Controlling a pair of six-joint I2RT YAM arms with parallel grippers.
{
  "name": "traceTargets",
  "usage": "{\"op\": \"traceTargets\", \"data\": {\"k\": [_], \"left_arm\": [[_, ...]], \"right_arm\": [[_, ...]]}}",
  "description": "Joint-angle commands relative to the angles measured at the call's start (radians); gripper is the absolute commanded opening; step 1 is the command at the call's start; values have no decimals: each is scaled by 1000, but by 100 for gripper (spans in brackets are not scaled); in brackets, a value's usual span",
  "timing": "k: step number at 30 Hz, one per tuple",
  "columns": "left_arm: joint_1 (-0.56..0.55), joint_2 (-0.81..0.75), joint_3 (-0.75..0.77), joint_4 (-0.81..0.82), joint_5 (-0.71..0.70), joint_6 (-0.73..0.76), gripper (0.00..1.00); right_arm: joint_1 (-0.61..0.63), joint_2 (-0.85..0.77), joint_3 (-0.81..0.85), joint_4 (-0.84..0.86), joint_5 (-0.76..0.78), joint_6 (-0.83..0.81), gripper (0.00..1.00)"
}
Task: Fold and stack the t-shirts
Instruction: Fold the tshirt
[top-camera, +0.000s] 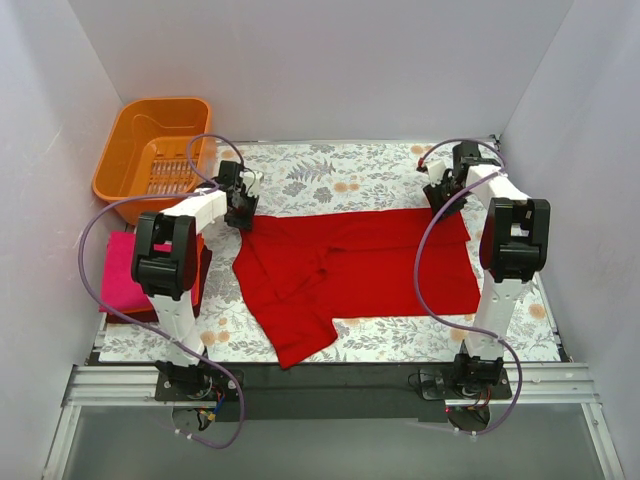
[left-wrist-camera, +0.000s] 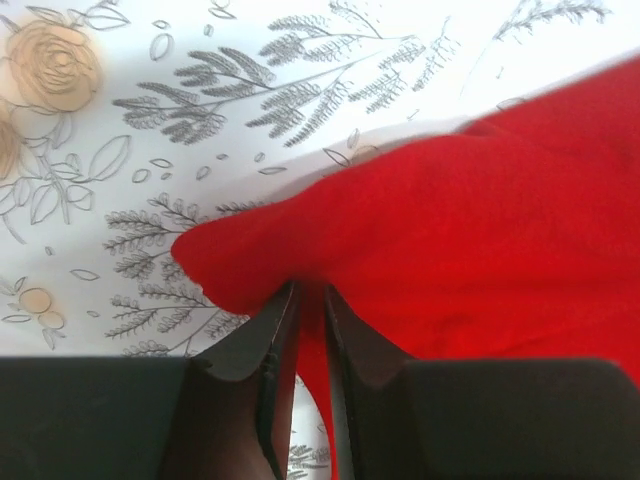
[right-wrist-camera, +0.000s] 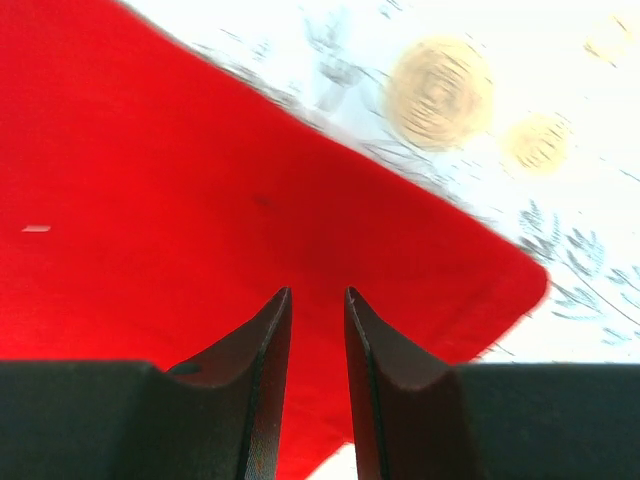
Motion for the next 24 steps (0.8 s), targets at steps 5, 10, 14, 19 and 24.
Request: {"op": "traceTargets", "data": {"k": [5,10,14,19,24], "left_arm": [[28,109,31,26,-203,-9,13],[31,191,158,0,-203,-32,14],[31,253,285,-23,-182,-30,15],[32,297,379,-37,-135,-18,18],[32,221,451,-46,17,24,24]], "right_arm": [[-38,25,-51,143,182,-67,33],[-39,112,10,204,223,-61,33],[-39,164,102,216,223,-42,33],[-38,191,190,218,190,-18,36],[-39,73,173,198,64,-13,52]]}}
